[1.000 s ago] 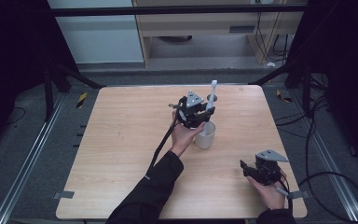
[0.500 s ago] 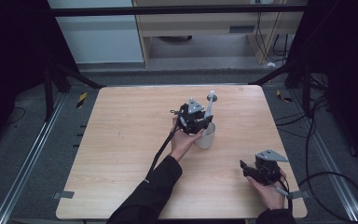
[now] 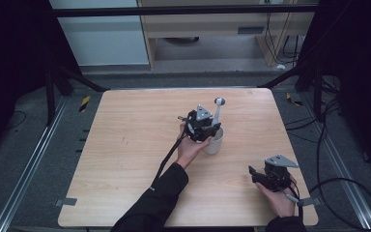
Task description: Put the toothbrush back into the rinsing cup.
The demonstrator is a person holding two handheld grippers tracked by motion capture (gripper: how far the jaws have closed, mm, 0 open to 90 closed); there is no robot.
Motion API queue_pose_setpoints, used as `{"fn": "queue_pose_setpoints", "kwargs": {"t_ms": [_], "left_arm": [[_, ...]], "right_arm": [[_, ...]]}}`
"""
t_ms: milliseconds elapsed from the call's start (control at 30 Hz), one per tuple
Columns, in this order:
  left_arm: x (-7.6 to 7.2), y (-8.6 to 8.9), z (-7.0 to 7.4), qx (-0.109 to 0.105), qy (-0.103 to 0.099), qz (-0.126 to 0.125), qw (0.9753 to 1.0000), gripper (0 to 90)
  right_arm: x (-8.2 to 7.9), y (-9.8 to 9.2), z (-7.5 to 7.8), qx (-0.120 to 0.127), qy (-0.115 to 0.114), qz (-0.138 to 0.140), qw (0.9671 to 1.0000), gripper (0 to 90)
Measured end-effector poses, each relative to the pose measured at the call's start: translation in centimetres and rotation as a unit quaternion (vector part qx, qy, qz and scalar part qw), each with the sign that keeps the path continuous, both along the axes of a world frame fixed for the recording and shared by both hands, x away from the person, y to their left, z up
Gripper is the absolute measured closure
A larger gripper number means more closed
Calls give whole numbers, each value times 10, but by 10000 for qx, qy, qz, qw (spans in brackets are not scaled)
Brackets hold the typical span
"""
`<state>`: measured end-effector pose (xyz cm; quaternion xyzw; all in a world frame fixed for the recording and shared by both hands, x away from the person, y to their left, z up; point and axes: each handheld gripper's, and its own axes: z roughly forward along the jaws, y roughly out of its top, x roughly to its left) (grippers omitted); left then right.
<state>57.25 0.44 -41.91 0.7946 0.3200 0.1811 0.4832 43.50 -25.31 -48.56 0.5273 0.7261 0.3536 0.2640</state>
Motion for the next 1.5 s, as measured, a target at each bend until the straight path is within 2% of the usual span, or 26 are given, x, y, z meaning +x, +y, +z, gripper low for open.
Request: {"fn": "queue_pose_setpoints", "kwargs": {"t_ms": [300, 467, 833, 867, 967, 1133, 1400, 1500], "left_arm": [[1, 0, -2, 2, -10, 15, 10000, 631], [-1, 1, -2, 0, -25, 24, 10000, 649], [-17, 29, 12, 120, -91, -15, 9999, 583], [-24, 40, 16, 171, -111, -1, 9998, 574], [-33, 57, 18, 191, -88, 41, 9998, 532], [-49, 85, 18, 354, -110, 167, 9992, 480], [-75, 138, 6, 430, -147, 502, 9977, 378], [-84, 160, -1, 420, -6, 683, 9968, 365]], "right_arm": [[0, 0, 0, -4, -8, 4, 10000, 338], [0, 0, 0, 1, -7, -1, 10000, 338], [-1, -1, 0, -6, -21, -29, 10000, 335], [-1, -1, 0, -2, -26, -38, 10000, 331], [-1, -2, 0, -30, -47, -53, 10000, 319], [-2, -1, 0, -53, -29, -65, 10000, 305], [-3, -2, 0, -75, -7, -121, 9999, 269], [-3, -1, -1, -107, -20, -117, 9999, 256]]}}
